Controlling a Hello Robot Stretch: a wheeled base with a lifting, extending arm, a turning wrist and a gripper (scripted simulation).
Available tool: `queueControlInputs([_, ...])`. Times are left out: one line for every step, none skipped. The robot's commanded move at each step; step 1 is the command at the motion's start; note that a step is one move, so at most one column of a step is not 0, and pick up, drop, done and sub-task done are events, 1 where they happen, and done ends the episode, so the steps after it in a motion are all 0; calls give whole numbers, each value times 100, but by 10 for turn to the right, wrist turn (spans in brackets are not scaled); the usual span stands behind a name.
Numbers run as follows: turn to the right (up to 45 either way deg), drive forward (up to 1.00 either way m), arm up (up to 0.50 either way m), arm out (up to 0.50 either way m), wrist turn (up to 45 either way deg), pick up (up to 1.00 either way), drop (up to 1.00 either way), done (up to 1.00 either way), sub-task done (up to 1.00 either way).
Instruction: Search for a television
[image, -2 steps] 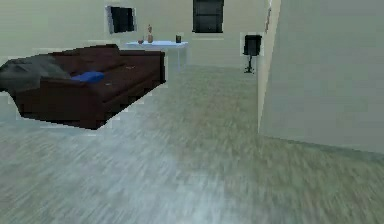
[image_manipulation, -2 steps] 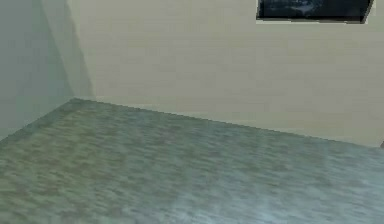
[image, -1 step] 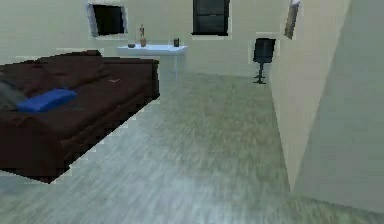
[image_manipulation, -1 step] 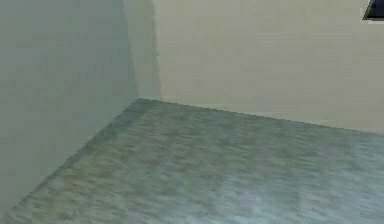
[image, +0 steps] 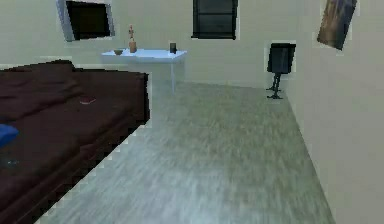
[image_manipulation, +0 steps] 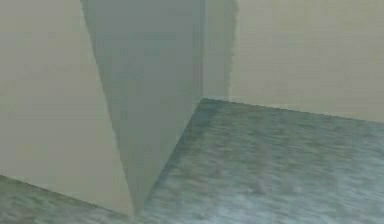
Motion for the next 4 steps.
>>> queueControlInputs([0,100,0,0,0,0,0,0,0])
queueControlInputs([0,100,0,0,0,0,0,0,0])
queueControlInputs([0,100,0,0,0,0,0,0,0])
queueControlInputs([-180,0,0,0,0,0,0,0,0])
